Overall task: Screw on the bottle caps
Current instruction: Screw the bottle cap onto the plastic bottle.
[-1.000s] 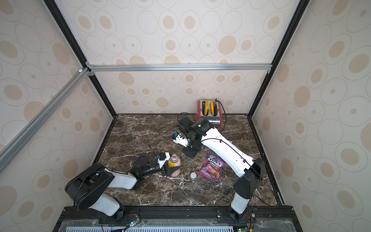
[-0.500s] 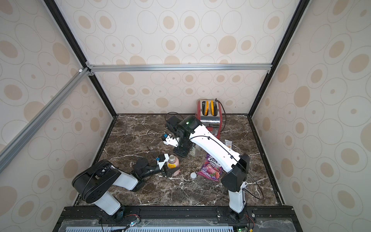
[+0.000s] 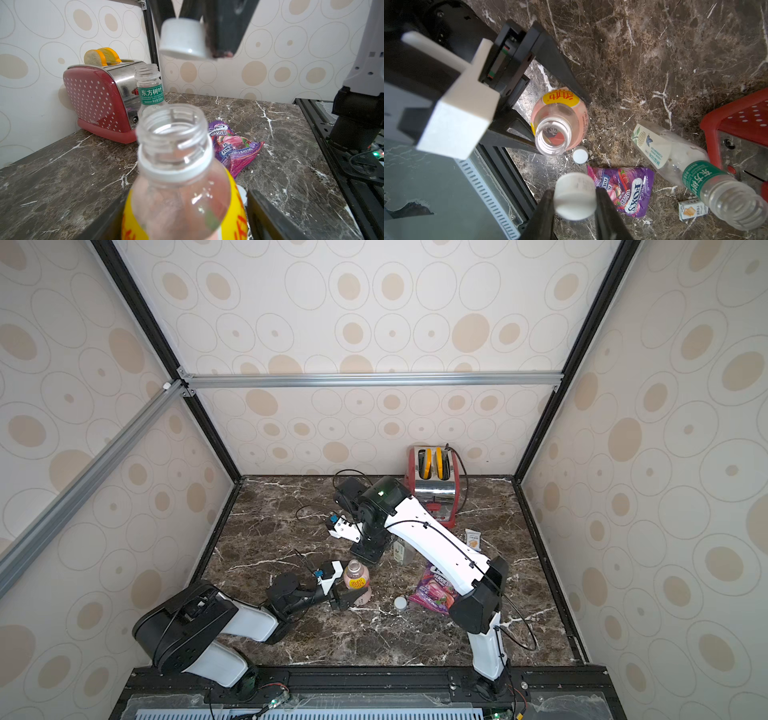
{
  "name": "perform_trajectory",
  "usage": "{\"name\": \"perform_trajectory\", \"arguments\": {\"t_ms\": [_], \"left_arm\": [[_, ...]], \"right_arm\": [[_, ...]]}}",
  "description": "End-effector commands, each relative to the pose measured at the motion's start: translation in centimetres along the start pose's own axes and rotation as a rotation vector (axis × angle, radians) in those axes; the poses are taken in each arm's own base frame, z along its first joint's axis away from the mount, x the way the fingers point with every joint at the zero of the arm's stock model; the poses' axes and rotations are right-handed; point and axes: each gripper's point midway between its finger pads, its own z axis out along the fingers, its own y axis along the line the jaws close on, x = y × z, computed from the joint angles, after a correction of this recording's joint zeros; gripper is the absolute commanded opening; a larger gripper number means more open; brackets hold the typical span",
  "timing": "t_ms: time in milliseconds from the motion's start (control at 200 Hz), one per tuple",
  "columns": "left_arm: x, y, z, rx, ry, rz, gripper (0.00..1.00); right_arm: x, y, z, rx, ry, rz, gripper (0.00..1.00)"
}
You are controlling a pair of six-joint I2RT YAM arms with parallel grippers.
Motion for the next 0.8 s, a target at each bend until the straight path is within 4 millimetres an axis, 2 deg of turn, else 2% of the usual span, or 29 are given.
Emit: {"name": "perform_trajectory", "arguments": {"t_ms": [0,446,796], "left_arm": [[-0.8,-0.1,0.0,-0.006,-0.029,0.016,0.84],[-0.9,-1.0,1.1,0.084,-0.034,-0.008,0.65],[-0.7,-1.7,2.0,0.127,-0.031,-0.007,0.62]], "right_arm": [[-0.1,0.9,0.2,-0.031,0.015,-0.019,0.28],[-0.6,1.8,1.0,-0.05,0.04,-0.039,0.29],[0.4,1.8,2.2,-0.048,0.103,-0.036,0.29]]}}
